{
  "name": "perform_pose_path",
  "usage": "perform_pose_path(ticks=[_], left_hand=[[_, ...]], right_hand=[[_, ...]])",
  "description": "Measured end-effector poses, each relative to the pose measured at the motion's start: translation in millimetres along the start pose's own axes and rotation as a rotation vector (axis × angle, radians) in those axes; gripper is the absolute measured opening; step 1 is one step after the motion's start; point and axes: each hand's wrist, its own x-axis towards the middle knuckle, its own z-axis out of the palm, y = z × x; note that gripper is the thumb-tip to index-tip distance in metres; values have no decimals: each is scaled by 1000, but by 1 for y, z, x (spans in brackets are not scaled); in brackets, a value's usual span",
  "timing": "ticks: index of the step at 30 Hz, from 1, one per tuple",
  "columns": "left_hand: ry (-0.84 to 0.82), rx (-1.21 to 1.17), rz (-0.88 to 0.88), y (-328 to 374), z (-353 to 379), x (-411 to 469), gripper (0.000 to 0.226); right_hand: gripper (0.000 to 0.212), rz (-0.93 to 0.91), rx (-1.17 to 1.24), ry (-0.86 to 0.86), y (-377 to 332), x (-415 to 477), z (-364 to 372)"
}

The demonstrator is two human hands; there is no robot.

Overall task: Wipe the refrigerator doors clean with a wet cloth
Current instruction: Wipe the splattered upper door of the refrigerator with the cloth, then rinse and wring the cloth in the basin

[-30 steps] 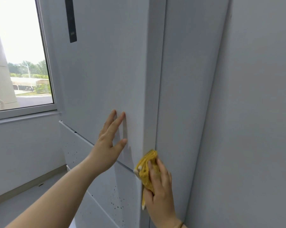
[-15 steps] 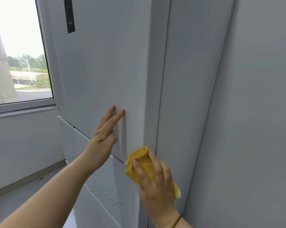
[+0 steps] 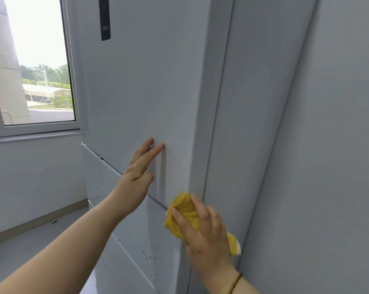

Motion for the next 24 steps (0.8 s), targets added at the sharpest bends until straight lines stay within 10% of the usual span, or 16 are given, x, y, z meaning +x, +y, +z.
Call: perform_pose_path(ticks=[8,14,20,24], left_hand=[[-20,117,-120,-24,-9,2,66],[-186,73,-89,-27,-25,-13,67],[-421,23,-18,-30,-75,-66,67],[-424,69,-70,-51,-131,-96,60]], right_hand=[[49,24,49,55,9,34,-19],[72,96,135,-288,-20,10,-26],[55,894,1171,-716,-84,46,-43],[55,1102,1617,-904,-128,63,-21]])
